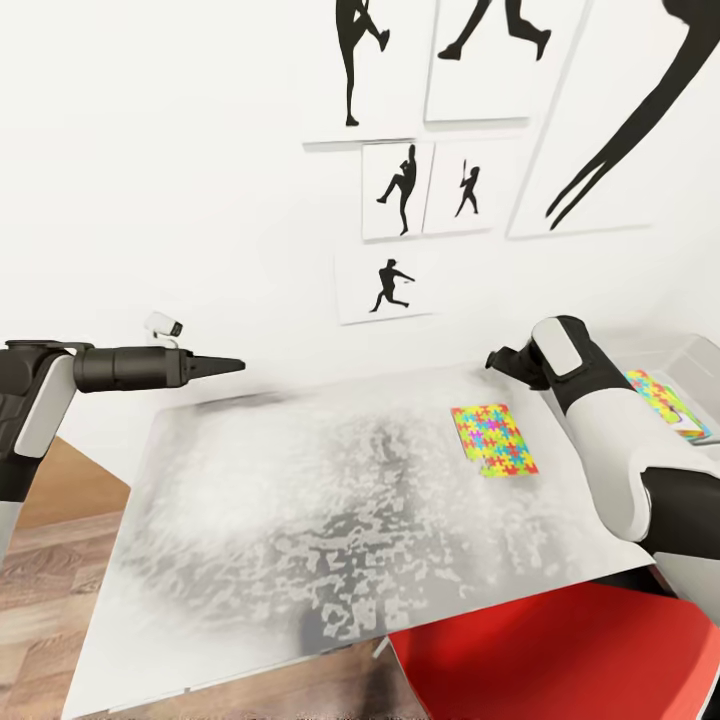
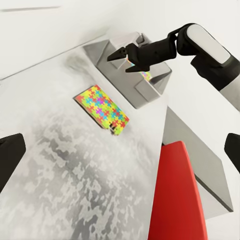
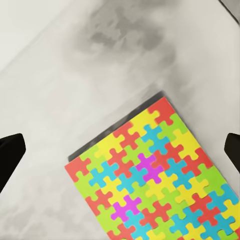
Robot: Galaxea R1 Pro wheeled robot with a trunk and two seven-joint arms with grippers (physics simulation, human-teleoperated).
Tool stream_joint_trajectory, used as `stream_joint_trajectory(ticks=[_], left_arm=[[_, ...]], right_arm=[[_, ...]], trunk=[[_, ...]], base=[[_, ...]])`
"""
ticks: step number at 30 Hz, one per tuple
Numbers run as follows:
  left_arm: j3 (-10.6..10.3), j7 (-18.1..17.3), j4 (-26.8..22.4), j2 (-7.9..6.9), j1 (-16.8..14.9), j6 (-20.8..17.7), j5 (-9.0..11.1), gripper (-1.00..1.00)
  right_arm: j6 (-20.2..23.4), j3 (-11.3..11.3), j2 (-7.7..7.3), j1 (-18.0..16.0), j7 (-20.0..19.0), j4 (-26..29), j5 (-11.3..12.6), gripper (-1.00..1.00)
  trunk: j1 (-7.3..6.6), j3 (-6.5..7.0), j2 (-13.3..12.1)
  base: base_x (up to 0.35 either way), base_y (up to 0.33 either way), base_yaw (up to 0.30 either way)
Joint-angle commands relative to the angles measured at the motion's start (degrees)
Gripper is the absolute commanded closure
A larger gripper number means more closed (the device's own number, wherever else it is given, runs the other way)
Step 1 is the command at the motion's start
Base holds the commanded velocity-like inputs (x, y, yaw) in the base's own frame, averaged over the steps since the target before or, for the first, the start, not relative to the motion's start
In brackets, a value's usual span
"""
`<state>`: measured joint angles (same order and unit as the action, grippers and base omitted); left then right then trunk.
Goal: Put all the toys in the child's room - the three board games (two on the bed and one on the table), the two jigsaw puzzles on the table, and the tennis ball on the table - inside the toy box on the table in the child's room.
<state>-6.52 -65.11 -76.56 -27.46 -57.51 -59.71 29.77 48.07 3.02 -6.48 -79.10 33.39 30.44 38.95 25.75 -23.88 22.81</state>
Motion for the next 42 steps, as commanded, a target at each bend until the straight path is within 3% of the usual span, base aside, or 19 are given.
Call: stream_joint_trajectory(ticks=[1, 42], left_arm=[[-0.09, -0.1, 0.01, -0.05, -0.07, -0.28, 0.11, -1.0], [0.07, -0.1, 0.01, -0.05, -0.06, -0.23, 0.11, -1.0]], right_arm=[[0.08, 0.05, 0.0, -0.05, 0.54, 0.06, 0.6, -1.0], [0.23, 0.05, -0.18, -0.24, 0.54, 0.16, 0.69, -1.0]], trunk=[[0.03, -0.19, 0.11], [0.03, -4.04, 0.11]], base=[[0.0, 0.0, 0.0], [0.0, 0.0, 0.0]])
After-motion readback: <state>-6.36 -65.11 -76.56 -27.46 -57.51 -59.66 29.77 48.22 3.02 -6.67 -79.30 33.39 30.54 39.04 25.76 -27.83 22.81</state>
